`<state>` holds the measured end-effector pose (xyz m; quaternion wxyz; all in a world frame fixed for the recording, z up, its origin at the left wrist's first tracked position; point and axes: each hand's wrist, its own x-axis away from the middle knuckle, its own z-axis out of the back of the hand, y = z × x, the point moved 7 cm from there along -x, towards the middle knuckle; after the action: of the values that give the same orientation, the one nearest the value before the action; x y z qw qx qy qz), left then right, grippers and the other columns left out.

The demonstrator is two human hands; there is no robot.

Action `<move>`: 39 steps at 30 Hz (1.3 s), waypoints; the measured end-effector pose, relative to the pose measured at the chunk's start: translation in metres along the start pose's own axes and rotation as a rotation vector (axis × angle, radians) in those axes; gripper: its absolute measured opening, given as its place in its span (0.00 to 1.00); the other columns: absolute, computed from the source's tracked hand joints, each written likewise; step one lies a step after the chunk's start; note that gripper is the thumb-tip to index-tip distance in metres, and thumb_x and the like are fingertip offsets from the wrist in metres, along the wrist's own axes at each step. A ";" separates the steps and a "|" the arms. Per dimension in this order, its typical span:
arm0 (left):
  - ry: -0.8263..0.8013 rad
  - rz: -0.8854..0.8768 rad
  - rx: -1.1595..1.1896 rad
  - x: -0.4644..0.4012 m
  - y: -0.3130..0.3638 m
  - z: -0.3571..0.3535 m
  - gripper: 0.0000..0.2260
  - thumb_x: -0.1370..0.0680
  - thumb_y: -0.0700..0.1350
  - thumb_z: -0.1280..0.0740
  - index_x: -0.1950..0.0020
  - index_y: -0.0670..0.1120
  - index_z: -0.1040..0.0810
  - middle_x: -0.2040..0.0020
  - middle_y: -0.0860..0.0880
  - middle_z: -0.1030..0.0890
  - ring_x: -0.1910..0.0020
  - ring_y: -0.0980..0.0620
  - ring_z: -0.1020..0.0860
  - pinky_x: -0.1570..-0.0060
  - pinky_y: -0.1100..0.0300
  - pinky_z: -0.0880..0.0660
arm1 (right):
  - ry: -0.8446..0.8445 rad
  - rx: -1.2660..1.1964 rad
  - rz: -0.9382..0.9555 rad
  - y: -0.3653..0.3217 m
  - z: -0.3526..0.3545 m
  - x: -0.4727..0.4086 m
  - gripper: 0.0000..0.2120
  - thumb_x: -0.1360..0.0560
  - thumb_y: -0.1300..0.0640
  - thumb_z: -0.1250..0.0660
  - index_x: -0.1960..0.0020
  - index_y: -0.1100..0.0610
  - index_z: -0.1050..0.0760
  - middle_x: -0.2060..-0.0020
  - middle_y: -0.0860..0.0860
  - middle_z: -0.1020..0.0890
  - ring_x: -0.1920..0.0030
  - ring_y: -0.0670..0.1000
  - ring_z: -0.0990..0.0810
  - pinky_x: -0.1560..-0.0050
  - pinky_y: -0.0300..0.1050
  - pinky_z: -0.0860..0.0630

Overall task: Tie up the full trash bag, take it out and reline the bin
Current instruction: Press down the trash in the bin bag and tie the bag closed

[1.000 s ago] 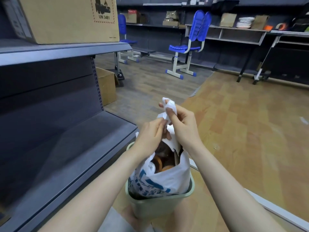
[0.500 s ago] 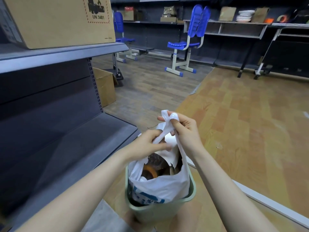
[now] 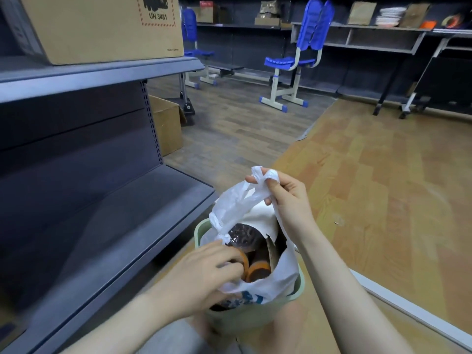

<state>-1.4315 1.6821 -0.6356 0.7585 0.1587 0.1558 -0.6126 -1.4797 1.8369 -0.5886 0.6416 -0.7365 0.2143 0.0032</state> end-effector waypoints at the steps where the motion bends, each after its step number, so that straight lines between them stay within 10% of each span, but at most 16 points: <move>1: -0.018 0.021 0.010 -0.001 -0.003 0.001 0.12 0.30 0.52 0.33 0.57 0.51 0.35 0.53 0.53 0.23 0.58 0.53 0.27 0.54 0.60 0.27 | 0.002 -0.006 0.000 0.001 0.002 0.001 0.10 0.26 0.59 0.39 0.58 0.52 0.19 0.64 0.46 0.16 0.50 0.48 0.16 0.61 0.38 0.32; 6: 0.060 0.326 0.033 0.007 -0.023 0.002 0.10 0.32 0.44 0.37 0.53 0.53 0.31 0.58 0.57 0.26 0.67 0.54 0.27 0.73 0.65 0.35 | -0.028 0.037 0.009 0.001 0.000 0.005 0.15 0.25 0.58 0.37 0.67 0.49 0.20 0.67 0.45 0.17 0.56 0.56 0.18 0.55 0.40 0.30; 9: 0.221 0.508 0.200 -0.001 -0.035 0.000 0.19 0.34 0.43 0.44 0.47 0.56 0.24 0.56 0.59 0.20 0.64 0.55 0.23 0.73 0.65 0.28 | -0.053 0.096 -0.008 0.001 -0.006 0.008 0.15 0.20 0.60 0.41 0.59 0.57 0.17 0.66 0.40 0.18 0.71 0.53 0.32 0.65 0.33 0.32; 14: 0.173 0.259 -0.003 -0.030 -0.002 -0.021 0.14 0.30 0.42 0.39 0.52 0.47 0.15 0.55 0.52 0.15 0.58 0.53 0.17 0.63 0.64 0.21 | -0.014 0.026 -0.050 0.012 0.002 0.007 0.15 0.21 0.61 0.41 0.59 0.54 0.18 0.59 0.48 0.14 0.74 0.41 0.33 0.68 0.35 0.34; 22: -0.041 0.619 0.105 -0.053 -0.022 -0.021 0.07 0.25 0.47 0.38 0.61 0.51 0.22 0.68 0.55 0.27 0.62 0.54 0.27 0.68 0.61 0.37 | -0.050 0.073 -0.050 0.013 0.002 0.010 0.12 0.22 0.59 0.38 0.58 0.59 0.17 0.57 0.47 0.17 0.73 0.40 0.33 0.70 0.32 0.35; 29: 0.531 0.713 0.360 -0.031 -0.045 0.030 0.15 0.30 0.46 0.34 0.44 0.53 0.27 0.49 0.63 0.26 0.49 0.64 0.27 0.53 0.76 0.32 | -0.044 0.039 -0.030 0.012 0.010 0.008 0.11 0.22 0.62 0.40 0.54 0.56 0.19 0.58 0.48 0.15 0.64 0.40 0.24 0.68 0.30 0.31; 32: 0.198 0.682 0.706 -0.065 -0.046 0.011 0.17 0.25 0.49 0.31 0.38 0.52 0.29 0.43 0.60 0.24 0.42 0.64 0.26 0.44 0.71 0.31 | -0.040 0.005 -0.037 0.011 0.012 0.008 0.09 0.24 0.63 0.39 0.49 0.60 0.21 0.61 0.51 0.15 0.66 0.42 0.22 0.67 0.32 0.28; 39: -0.051 0.654 1.020 -0.090 -0.070 0.002 0.07 0.21 0.32 0.40 0.57 0.35 0.24 0.71 0.51 0.25 0.72 0.59 0.26 0.62 0.67 0.26 | -0.316 0.191 0.045 -0.014 0.011 0.017 0.08 0.28 0.66 0.36 0.58 0.54 0.22 0.67 0.44 0.18 0.63 0.42 0.23 0.59 0.33 0.28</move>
<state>-1.5180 1.7467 -0.5980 0.7391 0.5274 -0.2325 -0.3486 -1.4566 1.8426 -0.5824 0.7341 -0.6575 0.1267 0.1128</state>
